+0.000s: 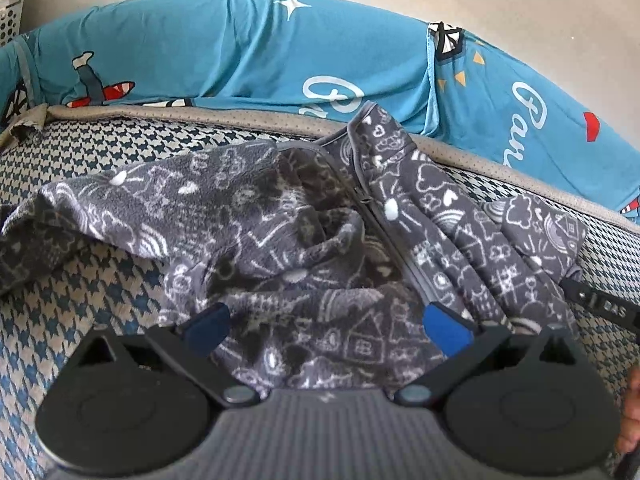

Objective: Fold clothes

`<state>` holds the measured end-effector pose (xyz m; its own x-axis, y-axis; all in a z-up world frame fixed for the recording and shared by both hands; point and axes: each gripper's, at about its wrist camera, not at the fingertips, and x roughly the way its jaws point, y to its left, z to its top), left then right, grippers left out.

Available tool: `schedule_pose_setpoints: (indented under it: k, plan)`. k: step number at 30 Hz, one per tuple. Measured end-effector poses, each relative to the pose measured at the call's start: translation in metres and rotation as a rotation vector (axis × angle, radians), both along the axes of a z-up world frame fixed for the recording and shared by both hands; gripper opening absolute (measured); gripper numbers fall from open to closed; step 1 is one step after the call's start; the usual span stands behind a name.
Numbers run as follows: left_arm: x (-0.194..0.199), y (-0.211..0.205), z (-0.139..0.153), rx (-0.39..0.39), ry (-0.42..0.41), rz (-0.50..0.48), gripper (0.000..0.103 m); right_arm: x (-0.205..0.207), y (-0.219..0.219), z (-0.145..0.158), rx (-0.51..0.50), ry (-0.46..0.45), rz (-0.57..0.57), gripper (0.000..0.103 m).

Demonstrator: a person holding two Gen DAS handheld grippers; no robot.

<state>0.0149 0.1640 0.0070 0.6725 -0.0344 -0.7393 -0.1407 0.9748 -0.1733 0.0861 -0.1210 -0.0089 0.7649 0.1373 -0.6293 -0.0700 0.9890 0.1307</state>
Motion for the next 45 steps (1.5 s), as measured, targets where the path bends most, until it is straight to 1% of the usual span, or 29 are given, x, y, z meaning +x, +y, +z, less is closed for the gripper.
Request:
schedule_pose_setpoints:
  k: [5,7,8,9,12,14,19,21,25,28,30,32,34,37,43,45]
  plan:
    - [0.005,-0.001,-0.005,-0.005,0.021,0.009,0.103,0.013,0.005,-0.008,-0.02,-0.012,0.02,0.04]
    - [0.006,-0.001,-0.006,-0.007,0.024,0.007,0.103,0.014,0.007,-0.009,-0.034,-0.018,0.017,0.037]
    - [0.007,-0.001,-0.007,-0.006,0.027,0.006,0.103,0.014,0.007,-0.009,-0.041,-0.021,0.015,0.033]
    - [0.008,-0.002,-0.008,-0.004,0.03,0.006,0.103,0.015,0.008,-0.009,-0.047,-0.024,0.012,0.025]
    - [0.009,-0.002,-0.01,0.001,0.034,0.007,0.103,0.014,0.005,-0.002,-0.06,-0.032,-0.022,0.01]
    - [0.01,-0.003,-0.01,0.002,0.034,0.008,0.103,0.013,0.0,0.004,-0.071,-0.043,-0.072,0.009]
    - [0.011,-0.003,-0.009,0.011,0.036,0.006,0.103,0.007,-0.023,0.028,-0.106,-0.115,-0.264,0.009]
    - [0.012,-0.005,-0.01,0.013,0.038,0.005,0.103,0.005,-0.036,0.036,-0.099,-0.143,-0.333,0.008]
    - [0.013,-0.008,-0.011,0.016,0.042,-0.001,0.103,0.005,-0.063,0.042,-0.054,-0.146,-0.428,0.008]
    - [0.013,-0.009,-0.012,0.024,0.043,-0.004,0.103,0.005,-0.08,0.045,-0.06,-0.145,-0.49,0.008]
    - [0.014,-0.008,-0.012,0.024,0.044,-0.001,0.103,0.001,-0.084,0.05,-0.127,-0.18,-0.54,0.008]
    - [0.014,-0.007,-0.012,0.023,0.043,0.001,0.103,-0.005,-0.087,0.056,-0.21,-0.247,-0.593,0.008]
    - [0.014,-0.007,-0.012,0.021,0.042,0.001,0.103,-0.014,-0.092,0.064,-0.268,-0.32,-0.643,0.008]
    - [0.014,-0.008,-0.012,0.024,0.042,-0.003,0.103,-0.023,-0.102,0.073,-0.353,-0.39,-0.718,0.008]
    - [0.014,-0.009,-0.012,0.031,0.043,-0.01,0.103,-0.039,-0.125,0.09,-0.475,-0.492,-0.85,0.008]
    - [0.014,-0.01,-0.012,0.034,0.044,-0.011,0.103,-0.044,-0.132,0.094,-0.48,-0.504,-0.877,0.008]
